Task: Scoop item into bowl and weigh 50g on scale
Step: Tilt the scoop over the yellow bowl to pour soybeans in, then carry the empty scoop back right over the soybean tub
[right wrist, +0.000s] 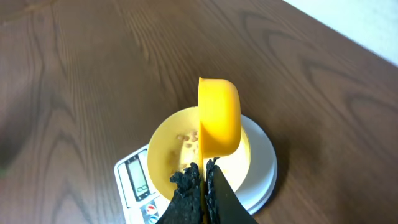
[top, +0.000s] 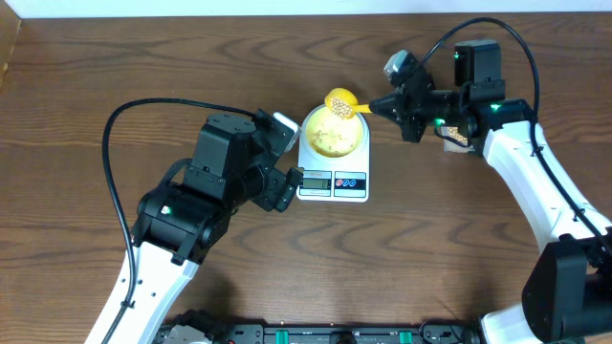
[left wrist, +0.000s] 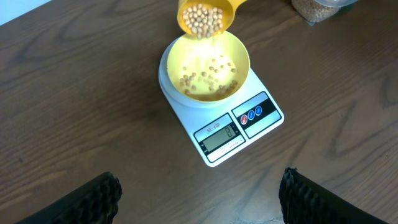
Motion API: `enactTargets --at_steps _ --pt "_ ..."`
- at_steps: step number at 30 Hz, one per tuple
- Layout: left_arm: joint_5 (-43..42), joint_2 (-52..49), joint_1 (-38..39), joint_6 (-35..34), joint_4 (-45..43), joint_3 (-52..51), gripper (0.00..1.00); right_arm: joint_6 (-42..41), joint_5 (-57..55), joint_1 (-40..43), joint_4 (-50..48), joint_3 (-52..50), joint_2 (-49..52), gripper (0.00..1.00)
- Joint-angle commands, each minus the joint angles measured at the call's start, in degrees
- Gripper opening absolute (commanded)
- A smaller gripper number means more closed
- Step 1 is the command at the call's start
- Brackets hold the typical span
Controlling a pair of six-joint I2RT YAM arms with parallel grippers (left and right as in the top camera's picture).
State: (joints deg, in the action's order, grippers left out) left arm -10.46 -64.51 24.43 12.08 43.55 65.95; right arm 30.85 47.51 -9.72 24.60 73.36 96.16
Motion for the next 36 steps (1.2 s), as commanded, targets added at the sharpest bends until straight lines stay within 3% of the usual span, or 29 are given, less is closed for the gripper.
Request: enactTargets --at_steps 1,10,30,36 --pt "-0.68 -0.22 -0.26 0.57 0.15 0.04 0.83 9.64 0.42 -0.52 0.44 -0.02 -0.13 0.01" --pt "-0.68 -0.22 -0.26 0.57 0.15 0.04 0.83 16.22 0.42 -0.5 0.94 -0.02 -0.13 0.01" --pt "-0.68 -0.22 -0.26 0.57 0.15 0.04 0.84 16.35 0.42 -0.5 0.42 0.02 -0.15 0.01" --pt "-0.68 -0.22 -0.26 0.57 0.15 0.04 0.83 5.46 -3.37 -0.22 -2.62 0.83 -2.21 0.01"
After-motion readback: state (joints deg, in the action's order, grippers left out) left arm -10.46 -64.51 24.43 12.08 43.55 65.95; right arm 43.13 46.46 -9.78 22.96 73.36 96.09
